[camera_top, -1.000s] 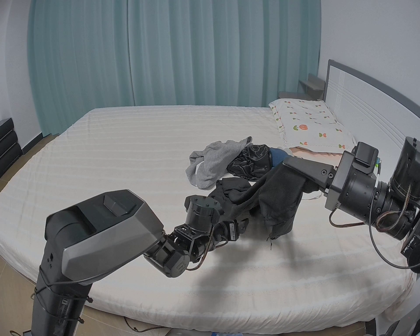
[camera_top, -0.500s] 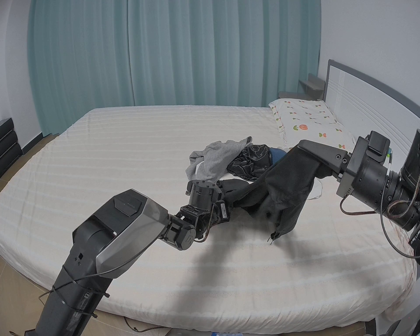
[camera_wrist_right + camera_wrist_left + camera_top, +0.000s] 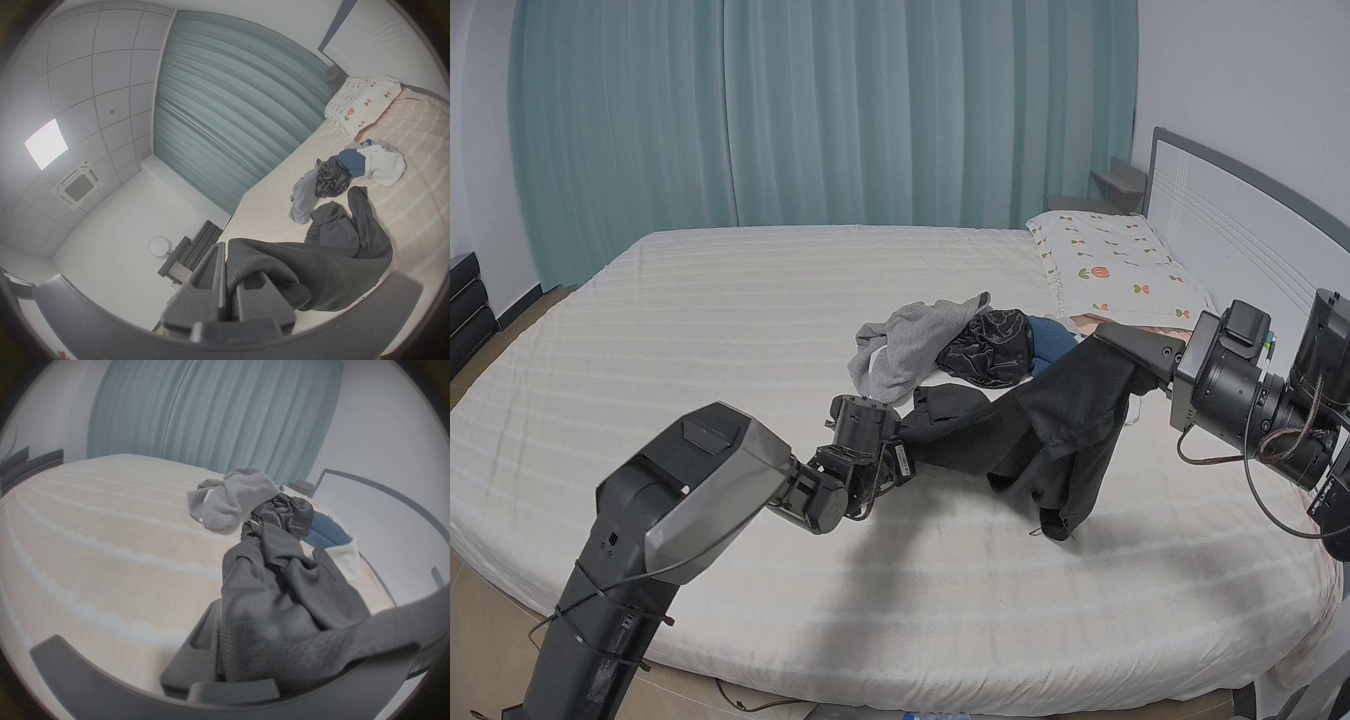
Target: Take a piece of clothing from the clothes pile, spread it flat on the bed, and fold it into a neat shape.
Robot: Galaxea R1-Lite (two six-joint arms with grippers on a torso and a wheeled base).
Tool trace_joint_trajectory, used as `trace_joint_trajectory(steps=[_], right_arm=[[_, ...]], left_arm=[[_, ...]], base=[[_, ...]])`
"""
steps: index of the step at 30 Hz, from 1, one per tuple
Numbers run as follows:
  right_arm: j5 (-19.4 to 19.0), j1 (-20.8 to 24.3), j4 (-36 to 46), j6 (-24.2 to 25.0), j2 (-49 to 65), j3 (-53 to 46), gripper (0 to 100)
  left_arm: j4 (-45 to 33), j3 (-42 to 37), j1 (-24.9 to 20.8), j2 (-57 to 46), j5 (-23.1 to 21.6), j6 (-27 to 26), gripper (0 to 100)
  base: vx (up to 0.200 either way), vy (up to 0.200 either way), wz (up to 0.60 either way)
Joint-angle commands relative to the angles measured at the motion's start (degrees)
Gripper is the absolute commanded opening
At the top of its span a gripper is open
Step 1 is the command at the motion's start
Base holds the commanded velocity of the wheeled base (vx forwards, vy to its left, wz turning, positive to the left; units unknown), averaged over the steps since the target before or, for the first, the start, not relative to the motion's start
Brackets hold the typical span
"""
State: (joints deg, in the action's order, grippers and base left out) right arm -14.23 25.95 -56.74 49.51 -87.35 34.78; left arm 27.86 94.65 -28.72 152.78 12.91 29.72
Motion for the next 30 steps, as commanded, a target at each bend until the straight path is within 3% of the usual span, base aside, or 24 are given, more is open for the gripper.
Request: trace_joint_trajectory(steps=[1,2,5,9,12,17,18,20,23,30], right_arm=[[-0.1,-0.7,0.0,0.1,-1.5,-2.1,0],[-0.2,-1.3,0.0,0.2,-2.3,-2.2,0],[-0.1,-2.1,-0.2,0.1,-5.0,-1.4,0],[-0.2,-4.7,-2.1,-0.9,-7.7,0.8,0],[-1.2,-9.2,-4.3,-2.8,-9.4,6.9,0],[-1.4,-8.6,-4.9,-2.7,-6.0,8.6,0],[-1.2,-6.0,-4.9,-2.9,-3.8,5.9,0],[-1.3,-5.4,-5.1,-3.3,-3.4,3.7,0],[-2.6,-4.5,-7.2,-4.1,-4.9,-4.2,0],[-2.0,-5.0,-14.6,-4.1,-12.3,-10.6,0]], left_arm=[[0.3,-6.5,2.1,-10.1,-2.5,4.7,0],[0.0,-9.8,2.4,-14.8,-3.2,8.0,0],[-0.4,-17.6,2.4,-23.1,-4.6,10.5,0],[-2.8,-26.3,1.7,-31.1,-4.7,10.4,0],[-4.1,-31.1,1.4,-38.7,-5.1,10.9,0],[-3.7,-34.2,1.4,-45.8,-4.8,10.7,0],[-3.6,-37.3,1.2,-48.7,-3.9,10.8,0],[-3.4,-39.5,0.8,-50.5,-4.0,10.9,0],[2.6,-48.2,0.1,-54.1,-6.1,11.8,0],[15.5,-57.9,-0.5,-50.4,-6.5,14.4,0]], base=[[0.0,0.0,0.0],[0.0,0.0,0.0],[0.0,0.0,0.0],[0.0,0.0,0.0],[0.0,0.0,0.0],[0.0,0.0,0.0],[0.0,0.0,0.0],[0.0,0.0,0.0],[0.0,0.0,0.0],[0.0,0.0,0.0]])
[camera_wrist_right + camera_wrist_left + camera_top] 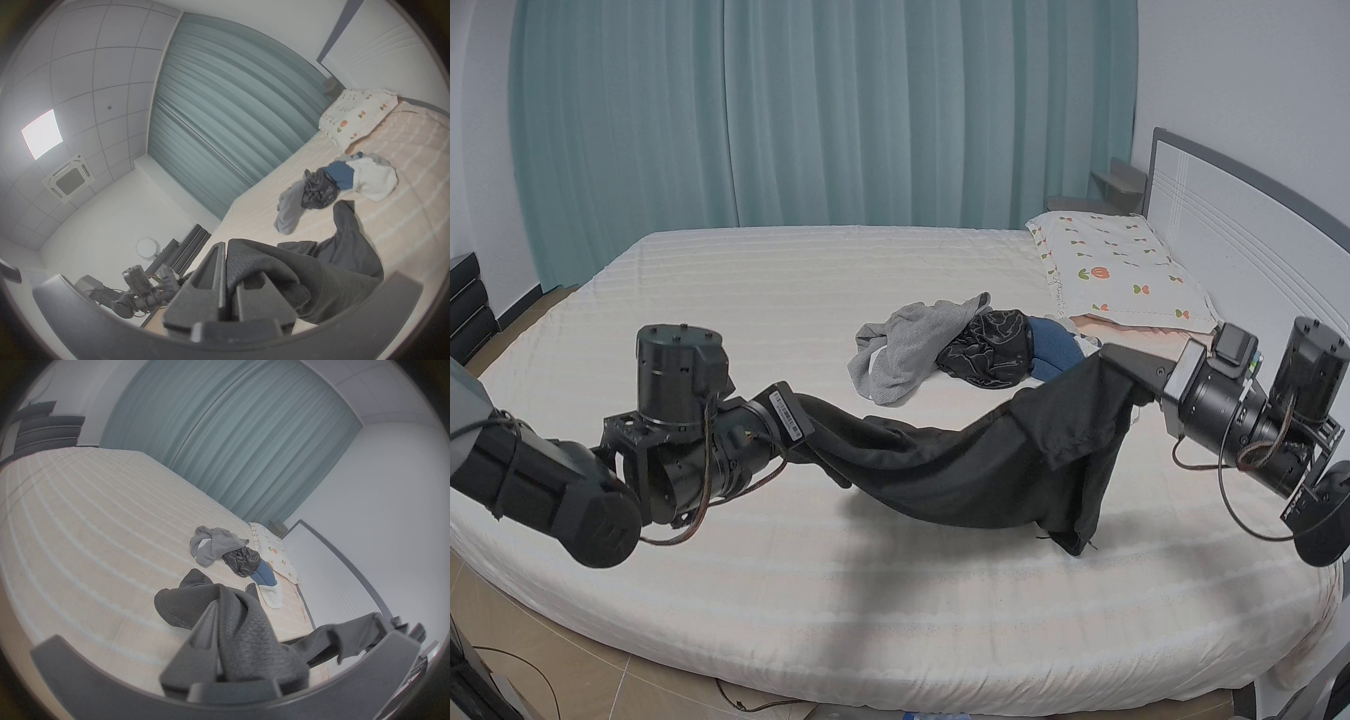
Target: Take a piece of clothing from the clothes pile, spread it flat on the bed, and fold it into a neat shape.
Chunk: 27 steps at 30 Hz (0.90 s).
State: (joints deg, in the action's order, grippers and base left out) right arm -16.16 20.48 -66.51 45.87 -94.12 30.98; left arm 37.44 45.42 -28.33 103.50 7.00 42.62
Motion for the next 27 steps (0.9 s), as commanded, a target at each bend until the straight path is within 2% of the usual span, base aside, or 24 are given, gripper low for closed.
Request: trace_joint_trajectory(steps=[1,6,10,16,25,27], right_arm=[[0.0,0.8,-5.8,-0.4,-5.7,-7.4,0],[0.1,1.7,-6.7,-0.4,-5.7,-8.9,0],[-0.1,1.8,-6.3,-0.5,-5.2,-10.3,0],[0.3,1.8,-6.3,-0.5,-6.2,-10.2,0],[0.3,1.7,-6.2,-0.6,-7.0,-10.1,0],[0.3,1.7,-6.6,-0.6,-7.7,-9.9,0]], left_arm=[[6.6,-9.9,-1.0,-0.6,-0.7,1.7,0],[7.5,-13.6,-1.9,2.0,-0.2,3.4,0],[7.7,-14.7,-2.6,2.9,-1.7,6.4,0],[11.4,-16.7,-2.6,3.6,-2.5,6.6,0],[12.4,-17.6,-3.0,2.7,-2.5,6.5,0],[12.4,-17.4,-3.0,2.8,-2.3,6.5,0]], base=[[0.0,0.0,0.0],[0.0,0.0,0.0],[0.0,0.0,0.0],[0.0,0.0,0.0],[-0.2,0.0,0.0],[0.0,0.0,0.0]])
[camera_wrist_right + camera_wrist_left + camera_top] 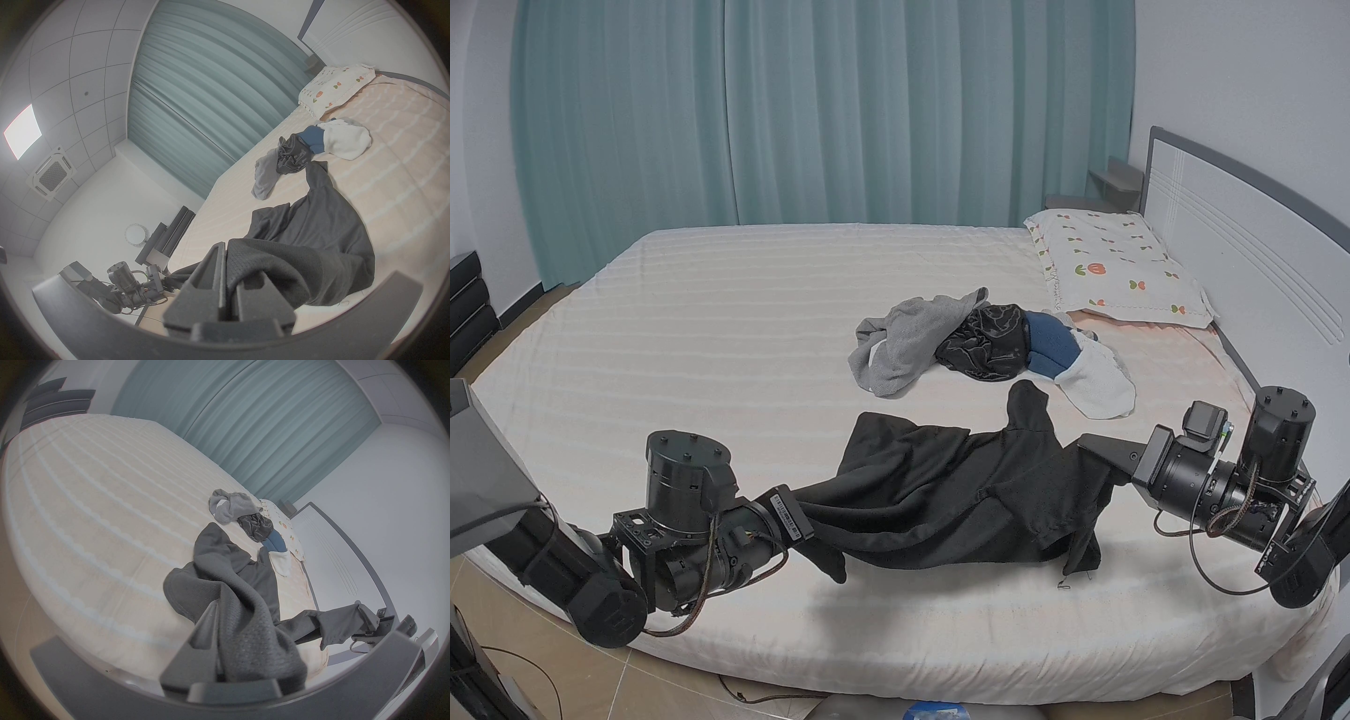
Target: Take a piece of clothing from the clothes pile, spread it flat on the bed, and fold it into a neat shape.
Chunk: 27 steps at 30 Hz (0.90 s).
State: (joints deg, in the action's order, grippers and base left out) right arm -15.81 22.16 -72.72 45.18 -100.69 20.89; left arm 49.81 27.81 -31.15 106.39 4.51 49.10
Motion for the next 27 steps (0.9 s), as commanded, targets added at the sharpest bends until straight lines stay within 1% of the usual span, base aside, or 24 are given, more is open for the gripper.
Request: trace_joint_trajectory(steps=[1,6,11,13,17,23,25,27], right_arm=[[0.0,0.0,-0.4,0.1,-1.2,0.2,0],[0.1,0.1,-0.6,0.1,-3.7,0.4,0],[0.2,0.0,-0.6,0.1,-3.8,0.5,0],[0.9,0.1,-0.6,0.0,-3.7,0.5,0],[3.2,0.6,-0.7,-0.2,-4.1,0.7,0],[3.7,1.1,-0.7,-0.1,-4.2,1.3,0],[4.6,1.1,-0.8,-0.2,-4.4,1.5,0],[6.6,1.1,-0.8,-0.4,-4.4,1.9,0]], left_arm=[[0.0,0.2,-0.1,-0.1,0.1,0.0,0],[0.2,-0.2,-1.0,-0.1,0.2,-0.3,0],[3.0,-0.5,-1.0,0.0,0.3,0.3,0],[3.5,-1.4,-1.0,-0.3,0.0,0.3,0],[4.8,-1.4,-0.8,-0.4,0.1,0.2,0],[5.3,-1.4,-0.1,-0.2,0.0,0.2,0],[5.4,-1.4,-0.1,-0.1,0.0,0.2,0],[5.4,-1.1,-0.1,0.0,0.0,0.3,0]], base=[[0.0,0.0,0.0],[0.0,0.0,0.0],[0.0,0.0,0.0],[0.0,0.0,0.0],[0.0,0.2,0.0],[0.0,0.2,0.0],[0.0,0.2,0.0],[0.0,0.2,0.0]])
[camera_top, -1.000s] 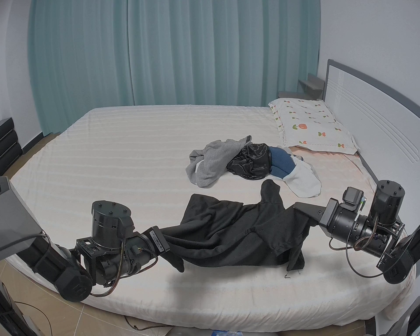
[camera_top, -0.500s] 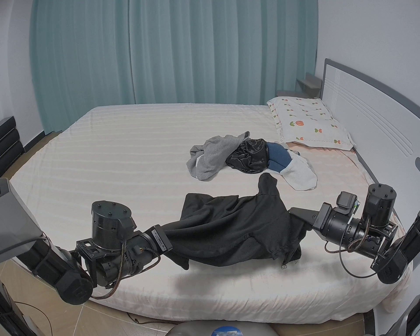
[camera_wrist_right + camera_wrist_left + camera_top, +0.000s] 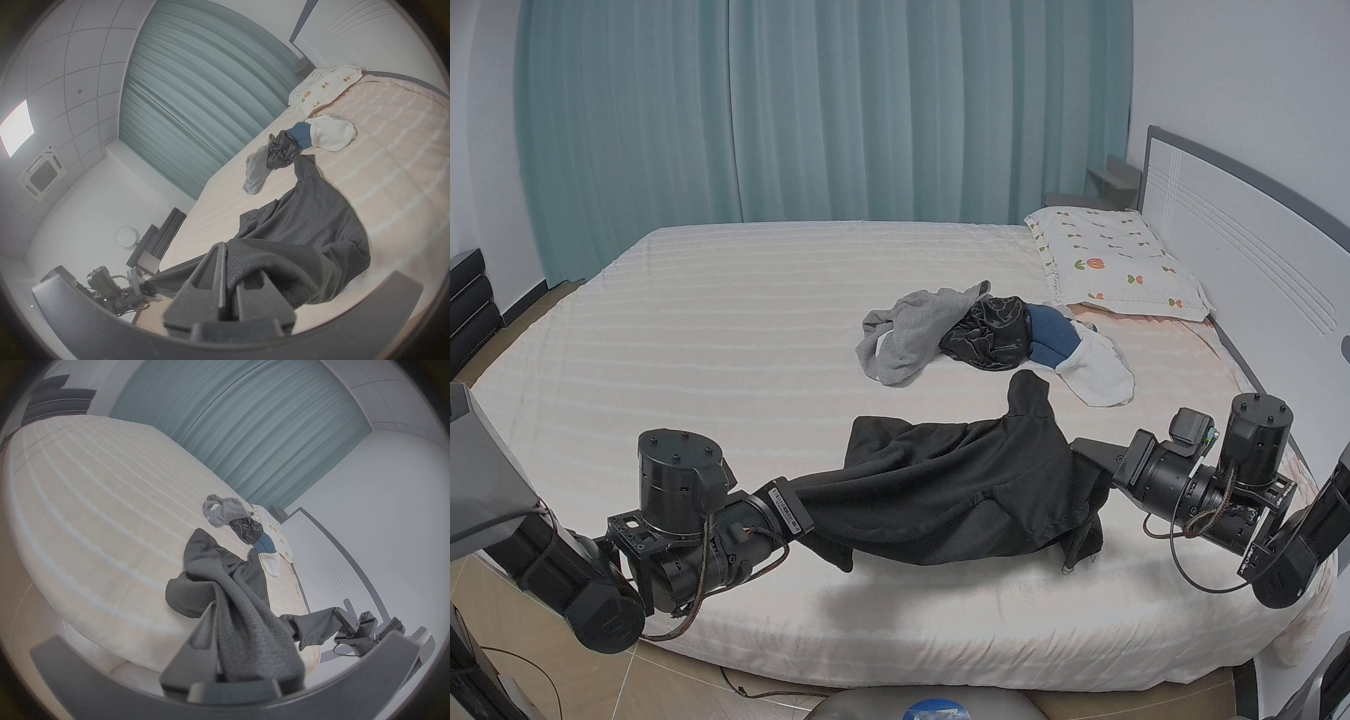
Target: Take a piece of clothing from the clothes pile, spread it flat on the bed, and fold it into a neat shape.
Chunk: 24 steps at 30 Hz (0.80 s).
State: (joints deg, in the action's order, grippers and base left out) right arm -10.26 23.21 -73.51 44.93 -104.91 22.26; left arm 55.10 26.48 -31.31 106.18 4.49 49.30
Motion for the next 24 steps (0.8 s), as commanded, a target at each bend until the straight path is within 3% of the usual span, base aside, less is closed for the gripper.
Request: trace_joint_trajectory(steps=[1,24], right_arm=[[1.7,0.0,0.0,-0.5,-0.2,0.8,0],[5.0,-0.4,-0.1,-1.9,-1.1,1.9,0]], left_arm=[[0.1,0.2,0.1,0.2,-0.1,0.3,0],[0.1,0.2,-0.1,-2.1,0.0,1.8,0]], base=[[0.0,0.2,0.0],[0.0,0.2,0.0]])
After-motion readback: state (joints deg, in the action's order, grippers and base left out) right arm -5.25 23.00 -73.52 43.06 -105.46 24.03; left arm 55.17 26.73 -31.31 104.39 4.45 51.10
